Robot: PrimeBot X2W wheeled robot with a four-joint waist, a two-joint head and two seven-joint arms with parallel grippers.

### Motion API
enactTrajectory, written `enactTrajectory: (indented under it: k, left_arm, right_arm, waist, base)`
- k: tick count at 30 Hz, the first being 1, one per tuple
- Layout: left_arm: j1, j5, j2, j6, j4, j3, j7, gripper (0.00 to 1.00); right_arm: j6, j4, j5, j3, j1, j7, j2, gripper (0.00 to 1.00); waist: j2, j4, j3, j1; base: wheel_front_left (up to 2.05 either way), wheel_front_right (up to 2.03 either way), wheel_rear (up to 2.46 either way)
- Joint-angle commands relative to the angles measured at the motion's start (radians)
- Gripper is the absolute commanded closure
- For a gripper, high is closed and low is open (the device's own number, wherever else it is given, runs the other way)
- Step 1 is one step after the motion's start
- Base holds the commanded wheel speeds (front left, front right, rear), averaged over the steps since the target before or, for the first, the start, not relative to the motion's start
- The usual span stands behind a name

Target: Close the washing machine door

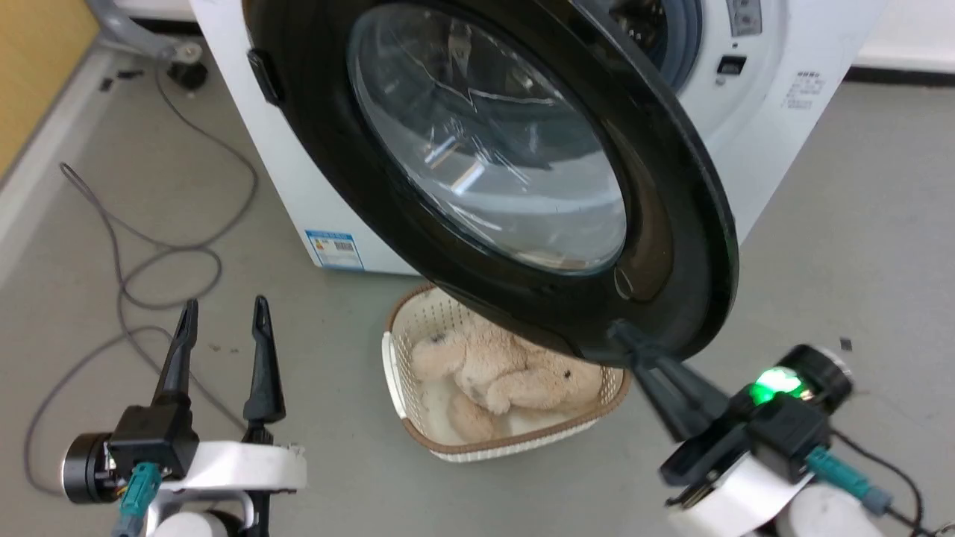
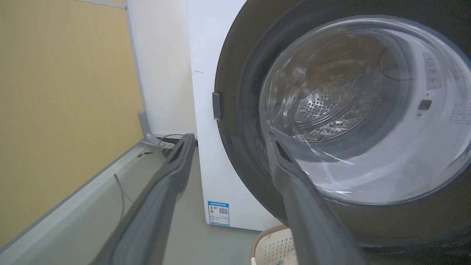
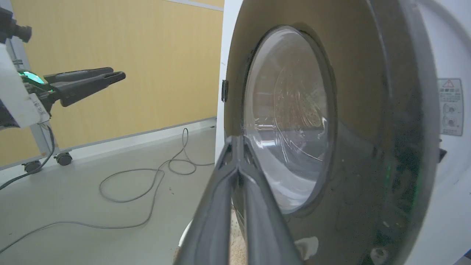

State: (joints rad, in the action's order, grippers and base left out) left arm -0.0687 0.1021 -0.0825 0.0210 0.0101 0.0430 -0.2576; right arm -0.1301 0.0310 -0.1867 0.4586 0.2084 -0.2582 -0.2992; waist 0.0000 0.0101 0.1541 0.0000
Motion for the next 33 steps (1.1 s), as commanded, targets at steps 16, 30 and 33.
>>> enactTrajectory:
  k: [16, 30, 33]
  left_arm:
    - [-0.120, -0.033, 0.021, -0.030, 0.016, -0.003, -0.004, 0.00]
    - [-0.209, -0.034, 0.029, -0.041, 0.032, -0.014, -0.004, 0.00]
    - [-0.220, -0.032, 0.030, -0.040, 0.031, -0.017, -0.004, 0.00]
  right_arm:
    - [-0.001, -0.108, 0.014, -0.302, 0.136, -0.004, 0.051, 1.00]
    - [-0.001, -0.273, 0.054, -0.482, 0.398, -0.004, 0.086, 1.00]
    - [-0.001, -0.307, 0.066, -0.501, 0.448, -0.004, 0.085, 1.00]
  waist:
    - [0.0000, -0.005, 0.175, 0.0000]
    - [0.0000, 0.024, 0.323, 0.0000]
    - [0.0000, 0.030, 0.338, 0.0000]
  base:
    - [0.00, 0.00, 0.00]
    - [0.00, 0.00, 0.00]
    - [0.00, 0.00, 0.00]
